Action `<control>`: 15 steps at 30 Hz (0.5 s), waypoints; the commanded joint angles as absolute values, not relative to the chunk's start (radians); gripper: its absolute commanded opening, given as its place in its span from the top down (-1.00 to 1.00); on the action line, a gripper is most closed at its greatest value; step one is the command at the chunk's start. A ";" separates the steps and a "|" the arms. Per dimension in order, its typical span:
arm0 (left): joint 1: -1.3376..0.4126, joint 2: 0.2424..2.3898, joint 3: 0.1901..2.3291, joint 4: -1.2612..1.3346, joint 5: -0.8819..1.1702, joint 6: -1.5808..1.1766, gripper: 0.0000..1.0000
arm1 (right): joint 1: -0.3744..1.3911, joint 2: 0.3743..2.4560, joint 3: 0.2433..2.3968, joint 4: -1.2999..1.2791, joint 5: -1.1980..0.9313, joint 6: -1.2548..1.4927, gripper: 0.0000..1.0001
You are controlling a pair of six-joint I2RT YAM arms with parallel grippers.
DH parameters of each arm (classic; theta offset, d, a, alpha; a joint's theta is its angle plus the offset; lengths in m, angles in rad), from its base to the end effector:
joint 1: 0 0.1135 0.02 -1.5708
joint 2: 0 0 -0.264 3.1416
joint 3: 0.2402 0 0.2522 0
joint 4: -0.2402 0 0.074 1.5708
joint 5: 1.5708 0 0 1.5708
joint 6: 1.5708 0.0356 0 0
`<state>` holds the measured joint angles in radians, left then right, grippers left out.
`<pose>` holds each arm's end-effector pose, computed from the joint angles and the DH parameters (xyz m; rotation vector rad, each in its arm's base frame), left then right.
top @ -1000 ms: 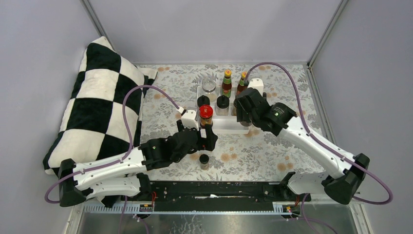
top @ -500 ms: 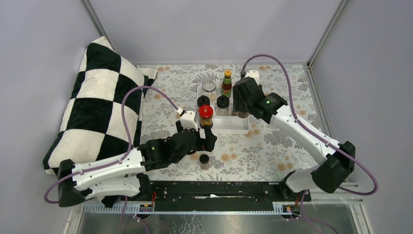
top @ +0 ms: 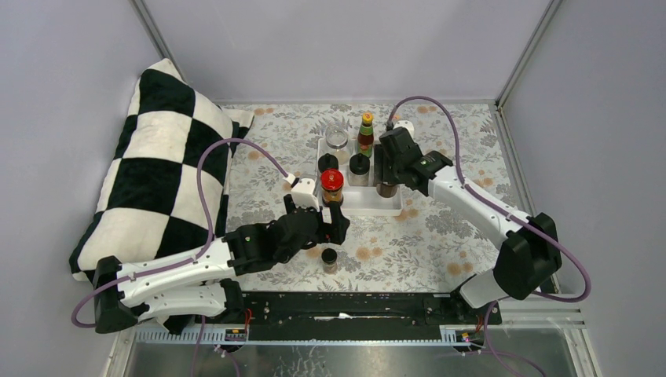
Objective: Organize the condiment bottles
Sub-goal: Place the bottle in the storage box.
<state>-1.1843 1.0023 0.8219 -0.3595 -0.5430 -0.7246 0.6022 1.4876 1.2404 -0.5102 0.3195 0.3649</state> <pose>0.0997 -0.1961 0.2973 0.1529 2.0785 -0.6204 0.2771 0.1769 0.3008 -0.1127 2.2820 0.1313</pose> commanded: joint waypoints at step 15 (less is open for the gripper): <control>-1.193 1.006 0.817 -0.353 -0.573 -0.738 -0.97 | 0.603 1.522 1.130 -0.280 0.309 0.376 0.42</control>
<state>-1.1843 1.0050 0.8219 -0.3595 -0.5430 -0.7280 0.6022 1.5269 1.1263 -0.3996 0.2939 0.3710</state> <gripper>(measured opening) 0.987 0.684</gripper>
